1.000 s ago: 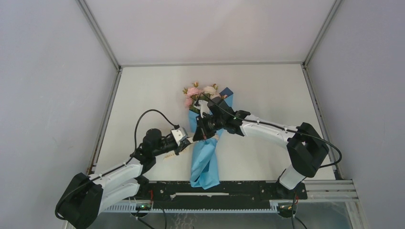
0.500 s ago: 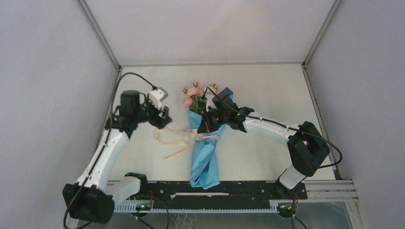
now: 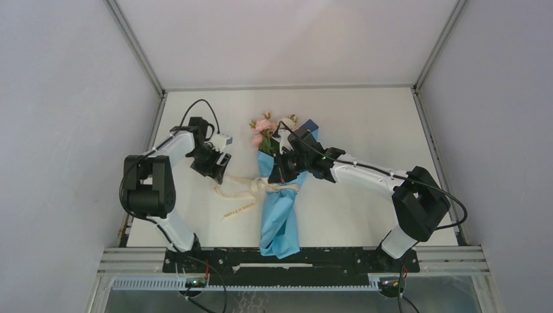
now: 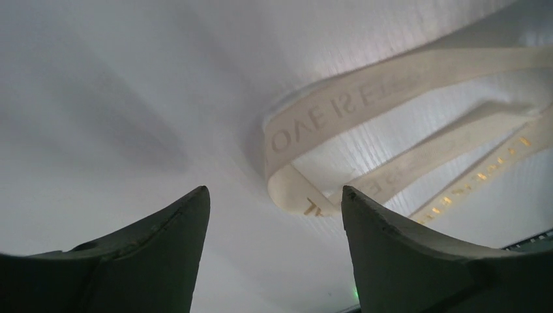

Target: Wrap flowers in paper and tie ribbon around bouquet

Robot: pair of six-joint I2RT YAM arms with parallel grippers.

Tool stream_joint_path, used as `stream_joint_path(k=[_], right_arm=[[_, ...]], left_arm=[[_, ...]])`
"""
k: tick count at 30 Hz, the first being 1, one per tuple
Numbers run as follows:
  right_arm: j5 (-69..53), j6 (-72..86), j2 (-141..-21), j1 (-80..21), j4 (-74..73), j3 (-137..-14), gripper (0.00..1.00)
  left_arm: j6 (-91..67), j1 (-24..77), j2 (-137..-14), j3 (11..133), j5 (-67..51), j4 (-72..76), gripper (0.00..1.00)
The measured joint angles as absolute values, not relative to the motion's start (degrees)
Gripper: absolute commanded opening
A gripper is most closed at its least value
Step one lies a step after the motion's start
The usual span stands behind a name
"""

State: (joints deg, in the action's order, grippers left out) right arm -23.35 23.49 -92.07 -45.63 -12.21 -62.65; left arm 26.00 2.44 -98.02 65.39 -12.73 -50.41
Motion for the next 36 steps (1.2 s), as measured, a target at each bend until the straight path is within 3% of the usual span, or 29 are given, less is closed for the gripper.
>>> stream_joint_path(k=[6, 8, 10, 11, 18, 23, 29, 36], right_arm=[[-23.1, 23.5, -92.1, -45.9, -12.2, -62.7, 0.0], [-23.0, 23.5, -92.1, -45.9, -12.2, -62.7, 0.0], [-23.0, 23.5, -92.1, -45.8, -12.2, -62.7, 0.0], [-23.0, 23.5, -92.1, -45.7, -12.2, -62.7, 0.0], [-23.0, 23.5, -92.1, -44.9, -12.2, -62.7, 0.0], [-24.0, 23.8, -92.1, -43.0, -11.8, -62.7, 0.0], [-26.3, 25.6, -92.1, -40.7, -10.2, -62.7, 0.0], [-29.5, 29.2, -92.0, -38.3, -8.8, -62.7, 0.0]], left_arm=[[26.9, 4.3, -103.0, 65.4, -9.2, -45.3, 0.57], [26.9, 4.4, -102.9, 65.4, -9.5, -44.7, 0.39], [27.2, 4.5, -102.4, 64.3, -9.4, -43.1, 0.11], [26.9, 4.5, -101.8, 63.5, -9.5, -42.6, 0.01], [26.6, 4.8, -94.8, 58.7, -13.7, -46.2, 0.0], [30.1, 7.9, -74.5, 60.0, -15.4, -52.5, 0.0], [34.4, 27.8, -59.4, 64.2, -18.2, -61.2, 0.0], [30.8, 48.1, -65.8, 71.3, -23.2, -60.9, 0.0]])
